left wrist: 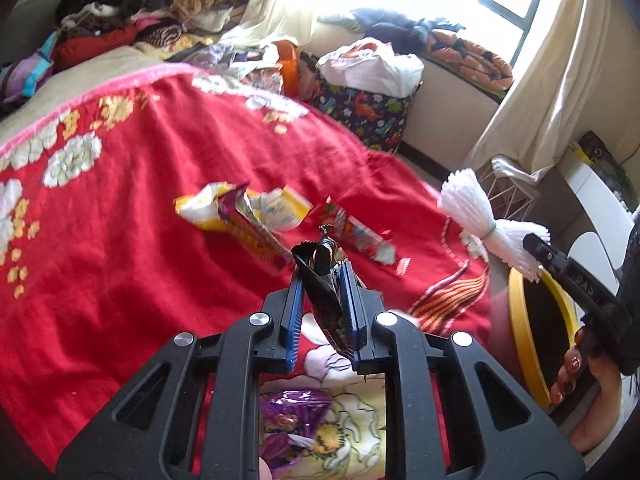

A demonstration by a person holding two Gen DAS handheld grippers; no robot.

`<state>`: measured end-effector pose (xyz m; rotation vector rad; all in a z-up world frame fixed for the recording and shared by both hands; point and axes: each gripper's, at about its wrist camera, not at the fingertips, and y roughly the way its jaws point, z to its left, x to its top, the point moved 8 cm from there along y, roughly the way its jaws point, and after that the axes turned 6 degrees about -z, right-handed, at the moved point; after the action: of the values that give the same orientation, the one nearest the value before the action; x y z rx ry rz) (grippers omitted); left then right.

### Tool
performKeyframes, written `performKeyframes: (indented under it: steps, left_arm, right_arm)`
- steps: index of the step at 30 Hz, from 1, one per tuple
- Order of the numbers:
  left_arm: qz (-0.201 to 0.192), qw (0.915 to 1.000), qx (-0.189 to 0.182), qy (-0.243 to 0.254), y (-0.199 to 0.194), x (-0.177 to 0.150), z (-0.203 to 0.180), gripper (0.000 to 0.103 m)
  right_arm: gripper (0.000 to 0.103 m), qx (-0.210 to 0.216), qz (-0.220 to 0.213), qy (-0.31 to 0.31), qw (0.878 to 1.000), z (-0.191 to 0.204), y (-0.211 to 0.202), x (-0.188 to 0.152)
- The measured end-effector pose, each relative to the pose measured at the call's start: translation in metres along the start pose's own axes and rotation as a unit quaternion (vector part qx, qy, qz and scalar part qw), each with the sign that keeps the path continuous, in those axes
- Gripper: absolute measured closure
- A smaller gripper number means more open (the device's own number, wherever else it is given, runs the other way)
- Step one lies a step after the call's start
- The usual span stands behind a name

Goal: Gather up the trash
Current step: 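Grasp the white glove bundle with the right tool while the left tool grasps a dark wrapper, then carry the white glove bundle and dark wrapper over the yellow bin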

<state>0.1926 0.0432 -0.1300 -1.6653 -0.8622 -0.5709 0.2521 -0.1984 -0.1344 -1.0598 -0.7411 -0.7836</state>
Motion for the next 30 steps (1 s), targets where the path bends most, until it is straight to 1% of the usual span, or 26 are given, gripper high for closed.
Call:
performKeyframes:
  steps: [4, 13, 18, 30]
  left_arm:
    - [-0.017, 0.9998, -0.007, 0.008, -0.012, 0.011, -0.010, 0.091]
    - [-0.038, 0.9989, -0.021, 0.019, -0.028, 0.025, -0.026, 0.091]
    - [-0.047, 0.9981, -0.029, 0.028, -0.037, 0.028, -0.035, 0.091]
    - [-0.062, 0.9954, -0.050, 0.053, -0.051, 0.033, -0.063, 0.091]
  right_arm:
    - [0.089, 0.002, -0.007, 0.004, 1.000, -0.005, -0.015, 0.004]
    - [0.089, -0.002, -0.019, 0.007, 1.000, -0.015, -0.042, 0.007]
    - [0.089, 0.000, -0.023, 0.005, 1.000, -0.015, -0.053, 0.008]
    - [0.089, -0.006, -0.033, 0.010, 0.999, -0.028, -0.075, 0.013]
